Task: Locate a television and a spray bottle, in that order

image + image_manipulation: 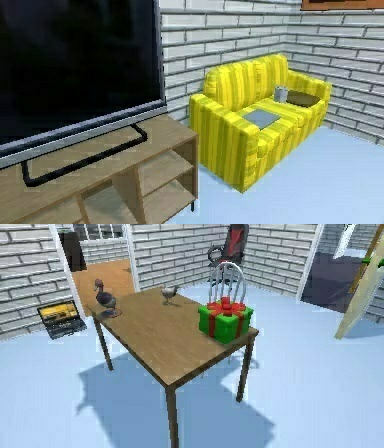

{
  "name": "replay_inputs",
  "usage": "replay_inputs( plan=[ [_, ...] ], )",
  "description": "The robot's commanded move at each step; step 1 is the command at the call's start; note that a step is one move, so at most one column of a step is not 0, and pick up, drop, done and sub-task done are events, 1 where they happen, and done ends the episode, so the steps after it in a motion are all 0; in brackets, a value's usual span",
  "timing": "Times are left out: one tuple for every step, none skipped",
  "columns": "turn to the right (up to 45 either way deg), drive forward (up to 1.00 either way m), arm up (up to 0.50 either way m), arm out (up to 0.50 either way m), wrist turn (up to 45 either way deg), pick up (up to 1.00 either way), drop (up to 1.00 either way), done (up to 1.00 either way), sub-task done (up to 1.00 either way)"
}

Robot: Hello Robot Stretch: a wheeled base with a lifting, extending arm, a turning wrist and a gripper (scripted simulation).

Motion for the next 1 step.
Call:
replay_inputs(
  plan=[
    [21.0, 0.00, 0.00, 0.00, 0.0, 0.00, 0.00, 0.00, 0.00]
  ],
)
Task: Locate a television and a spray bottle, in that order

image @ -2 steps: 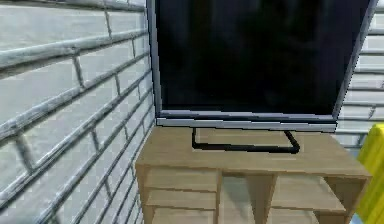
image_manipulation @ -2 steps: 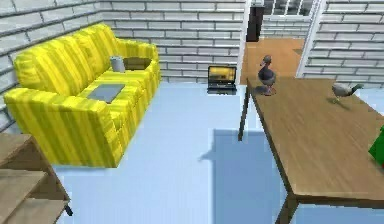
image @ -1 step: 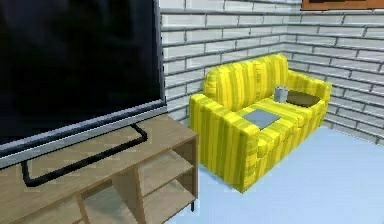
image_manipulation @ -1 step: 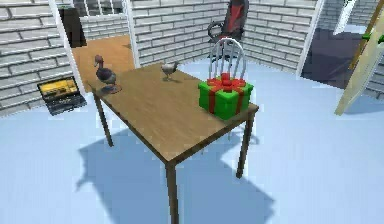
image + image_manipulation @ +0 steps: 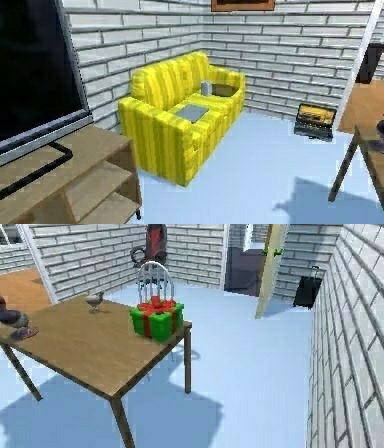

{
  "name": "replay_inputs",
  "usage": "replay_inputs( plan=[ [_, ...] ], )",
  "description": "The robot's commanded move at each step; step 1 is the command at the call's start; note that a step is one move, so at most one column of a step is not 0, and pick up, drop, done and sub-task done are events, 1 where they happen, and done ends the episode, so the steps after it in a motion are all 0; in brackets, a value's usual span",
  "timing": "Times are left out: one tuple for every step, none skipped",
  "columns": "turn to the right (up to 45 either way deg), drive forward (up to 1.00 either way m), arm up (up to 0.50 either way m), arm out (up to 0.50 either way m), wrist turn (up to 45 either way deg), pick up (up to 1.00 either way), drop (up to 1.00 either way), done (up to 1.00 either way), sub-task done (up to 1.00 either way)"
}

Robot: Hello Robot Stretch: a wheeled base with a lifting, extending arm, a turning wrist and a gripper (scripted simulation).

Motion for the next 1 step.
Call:
replay_inputs(
  plan=[
    [0.0, 0.05, 0.00, 0.00, 0.0, 0.00, 0.00, 0.00, 0.00]
  ],
)
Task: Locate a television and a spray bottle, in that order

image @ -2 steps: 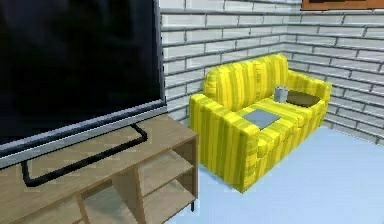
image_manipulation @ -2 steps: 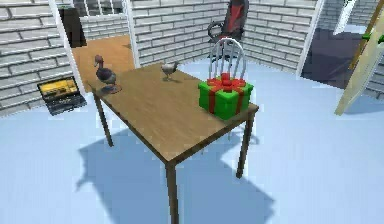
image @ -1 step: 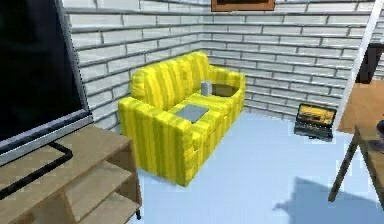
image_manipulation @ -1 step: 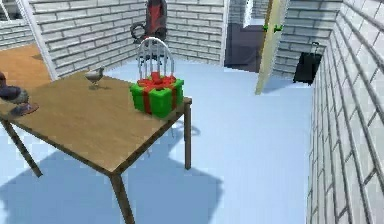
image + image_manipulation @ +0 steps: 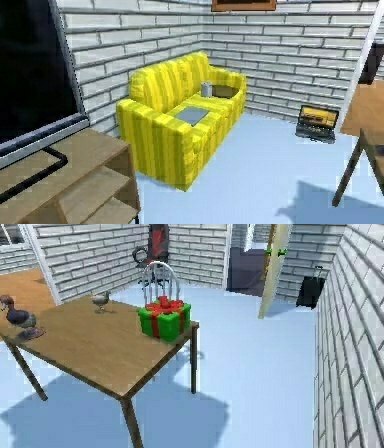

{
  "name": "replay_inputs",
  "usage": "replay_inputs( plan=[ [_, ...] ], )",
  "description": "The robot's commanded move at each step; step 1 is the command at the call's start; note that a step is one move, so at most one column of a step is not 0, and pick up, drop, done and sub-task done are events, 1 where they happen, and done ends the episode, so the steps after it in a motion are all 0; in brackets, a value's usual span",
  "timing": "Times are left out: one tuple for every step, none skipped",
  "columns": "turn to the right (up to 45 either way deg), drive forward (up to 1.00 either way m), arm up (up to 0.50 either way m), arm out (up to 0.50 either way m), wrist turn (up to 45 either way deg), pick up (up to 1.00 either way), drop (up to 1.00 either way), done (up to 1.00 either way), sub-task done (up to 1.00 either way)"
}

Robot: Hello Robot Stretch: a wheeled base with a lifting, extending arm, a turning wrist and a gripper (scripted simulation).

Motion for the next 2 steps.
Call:
replay_inputs(
  plan=[
    [-45.0, 0.00, 0.00, 0.00, 0.0, 0.00, 0.00, 0.00, 0.00],
    [-6.0, 0.00, 0.00, 0.00, 0.0, 0.00, 0.00, 0.00, 0.00]
  ],
)
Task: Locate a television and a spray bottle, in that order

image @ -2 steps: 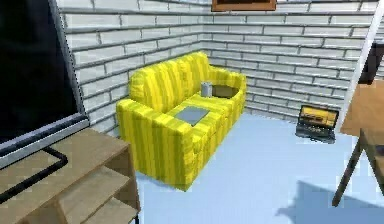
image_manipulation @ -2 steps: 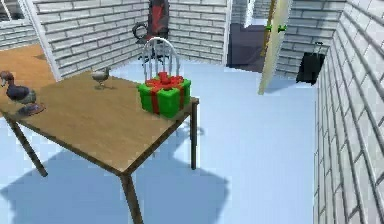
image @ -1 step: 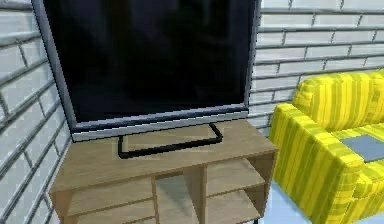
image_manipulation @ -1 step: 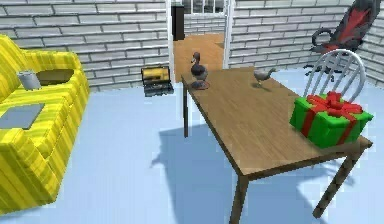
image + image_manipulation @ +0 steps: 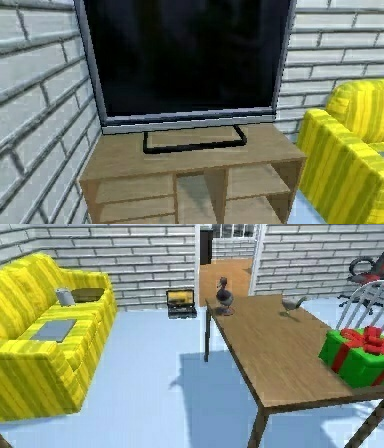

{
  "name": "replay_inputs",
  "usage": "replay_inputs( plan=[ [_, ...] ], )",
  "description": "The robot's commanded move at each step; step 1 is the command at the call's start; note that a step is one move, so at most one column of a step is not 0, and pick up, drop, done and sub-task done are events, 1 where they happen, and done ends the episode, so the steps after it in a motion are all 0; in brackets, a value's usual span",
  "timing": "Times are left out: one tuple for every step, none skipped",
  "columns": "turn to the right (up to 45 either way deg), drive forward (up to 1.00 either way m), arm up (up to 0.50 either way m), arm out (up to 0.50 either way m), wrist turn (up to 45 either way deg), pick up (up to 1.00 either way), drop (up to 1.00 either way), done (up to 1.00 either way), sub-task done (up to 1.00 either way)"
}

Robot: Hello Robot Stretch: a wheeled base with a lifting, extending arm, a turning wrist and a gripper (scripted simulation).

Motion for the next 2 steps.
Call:
replay_inputs(
  plan=[
    [0.0, 0.30, 0.00, 0.00, 0.0, 0.00, 0.00, 0.00, 0.00],
    [0.0, 0.00, 0.00, 0.00, 0.0, 0.00, 0.00, 0.00, 1.00]
  ],
)
